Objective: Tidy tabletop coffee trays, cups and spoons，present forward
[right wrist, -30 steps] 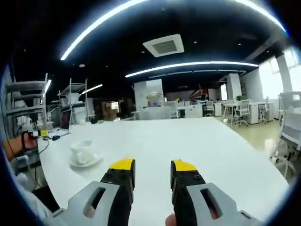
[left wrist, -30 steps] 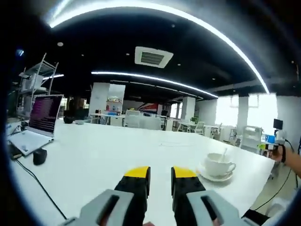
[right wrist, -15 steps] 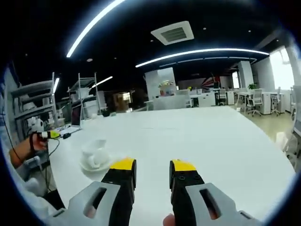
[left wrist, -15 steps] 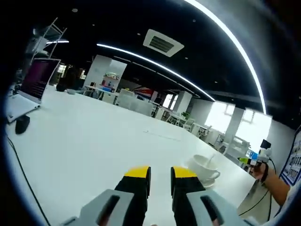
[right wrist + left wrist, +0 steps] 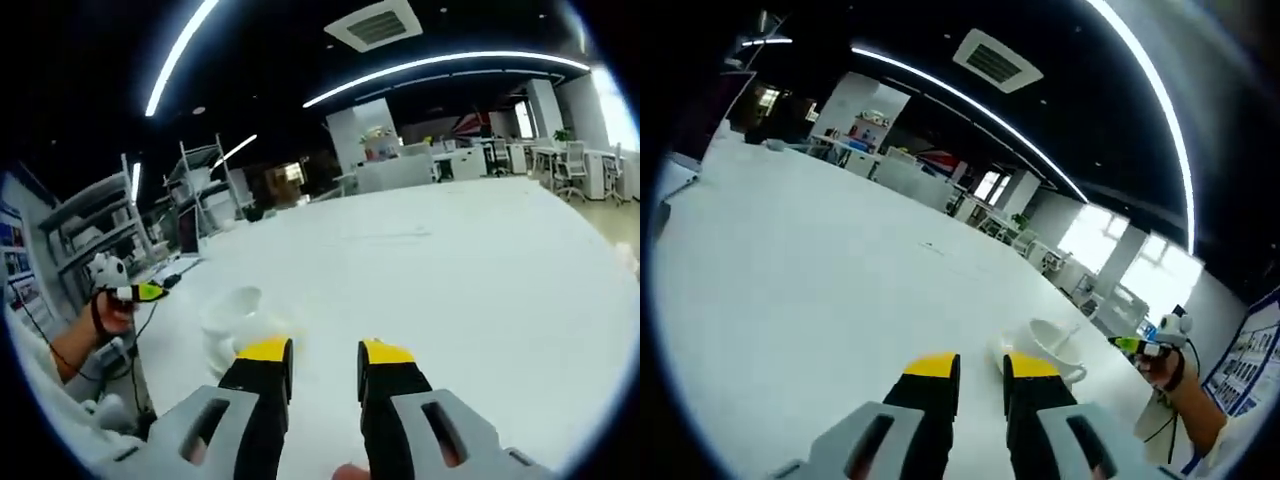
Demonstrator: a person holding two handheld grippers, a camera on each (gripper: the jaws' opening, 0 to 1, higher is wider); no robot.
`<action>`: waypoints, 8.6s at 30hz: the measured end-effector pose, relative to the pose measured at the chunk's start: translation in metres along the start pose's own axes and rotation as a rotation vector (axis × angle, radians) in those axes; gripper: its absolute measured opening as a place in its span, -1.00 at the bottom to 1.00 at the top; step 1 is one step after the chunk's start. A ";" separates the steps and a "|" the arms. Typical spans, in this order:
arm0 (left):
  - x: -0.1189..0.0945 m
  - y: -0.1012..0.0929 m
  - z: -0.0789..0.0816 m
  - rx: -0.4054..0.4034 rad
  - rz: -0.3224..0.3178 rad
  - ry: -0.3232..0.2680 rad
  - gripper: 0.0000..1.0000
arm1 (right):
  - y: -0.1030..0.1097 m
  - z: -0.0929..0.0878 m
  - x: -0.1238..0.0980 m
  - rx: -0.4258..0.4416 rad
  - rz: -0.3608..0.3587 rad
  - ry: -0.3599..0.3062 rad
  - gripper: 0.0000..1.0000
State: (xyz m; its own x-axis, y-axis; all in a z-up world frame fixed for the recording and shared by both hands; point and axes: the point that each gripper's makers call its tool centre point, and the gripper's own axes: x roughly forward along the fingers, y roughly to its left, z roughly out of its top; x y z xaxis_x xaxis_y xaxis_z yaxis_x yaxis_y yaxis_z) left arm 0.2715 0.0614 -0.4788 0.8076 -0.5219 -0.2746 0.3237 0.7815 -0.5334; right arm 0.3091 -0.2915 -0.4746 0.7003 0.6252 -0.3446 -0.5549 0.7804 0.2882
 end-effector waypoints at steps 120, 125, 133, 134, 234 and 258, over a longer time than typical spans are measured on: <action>0.162 -0.042 -0.054 -0.524 0.074 0.370 -0.90 | 0.029 -0.036 0.125 0.579 -0.047 0.370 -0.90; 0.181 -0.038 -0.041 -0.509 0.074 0.368 -0.90 | 0.018 -0.024 0.136 0.578 -0.057 0.351 -0.90; 0.217 -0.020 -0.009 -0.490 0.075 0.352 -0.90 | -0.003 -0.001 0.162 0.582 -0.069 0.316 -0.90; 0.221 -0.017 -0.005 -0.490 0.077 0.349 -0.90 | -0.006 0.002 0.166 0.586 -0.069 0.312 -0.90; 0.081 -0.011 0.111 0.286 0.168 -0.272 -0.82 | -0.008 0.122 0.023 -0.143 -0.148 -0.276 -0.61; -0.042 -0.016 0.086 0.537 0.234 -0.517 -0.80 | -0.030 0.064 -0.079 -0.295 -0.384 -0.426 -0.48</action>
State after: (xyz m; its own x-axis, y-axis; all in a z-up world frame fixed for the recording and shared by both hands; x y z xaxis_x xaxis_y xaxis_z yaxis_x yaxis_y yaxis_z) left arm 0.2747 0.1006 -0.3901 0.9687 -0.2010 0.1458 0.2048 0.9787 -0.0115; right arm 0.2992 -0.3646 -0.3985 0.9568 0.2894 0.0284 -0.2873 0.9558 -0.0634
